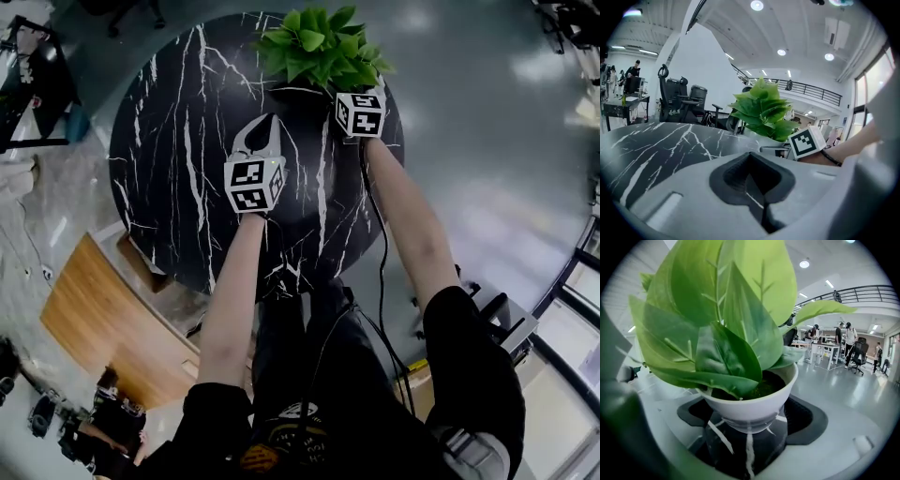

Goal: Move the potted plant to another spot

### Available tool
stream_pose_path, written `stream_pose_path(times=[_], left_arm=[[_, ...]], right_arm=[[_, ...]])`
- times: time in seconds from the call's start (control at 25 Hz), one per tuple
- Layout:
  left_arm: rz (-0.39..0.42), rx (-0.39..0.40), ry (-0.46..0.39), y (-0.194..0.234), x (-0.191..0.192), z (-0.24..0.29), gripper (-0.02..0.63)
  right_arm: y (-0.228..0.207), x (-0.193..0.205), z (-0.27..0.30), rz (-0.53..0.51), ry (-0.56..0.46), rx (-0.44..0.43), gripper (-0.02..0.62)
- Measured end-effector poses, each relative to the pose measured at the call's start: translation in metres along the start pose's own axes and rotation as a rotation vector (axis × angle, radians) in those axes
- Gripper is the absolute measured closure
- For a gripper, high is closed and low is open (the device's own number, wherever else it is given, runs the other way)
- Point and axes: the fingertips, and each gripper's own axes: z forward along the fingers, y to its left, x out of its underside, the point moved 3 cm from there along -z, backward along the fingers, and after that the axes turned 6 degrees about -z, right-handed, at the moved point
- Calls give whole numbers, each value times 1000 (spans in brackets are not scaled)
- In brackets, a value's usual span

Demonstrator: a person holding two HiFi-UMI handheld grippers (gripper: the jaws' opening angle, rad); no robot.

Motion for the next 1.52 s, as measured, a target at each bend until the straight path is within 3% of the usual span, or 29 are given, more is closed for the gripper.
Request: stream_pose_path(times=[0.28, 0.6, 0.84, 1.52], left_arm=[[20, 88, 45, -71, 30, 12, 601], [36, 140, 93, -124, 72, -6, 601], [59, 135, 124, -133, 88, -16, 601], [58, 126, 134, -127, 83, -25, 601]], right_arm=[[-49, 59, -91, 57, 33, 86, 118], [-49, 97, -155, 28, 52, 91, 120], [-42, 104, -165, -25, 23, 97, 118], [-38, 118, -164, 6, 62, 87, 158]])
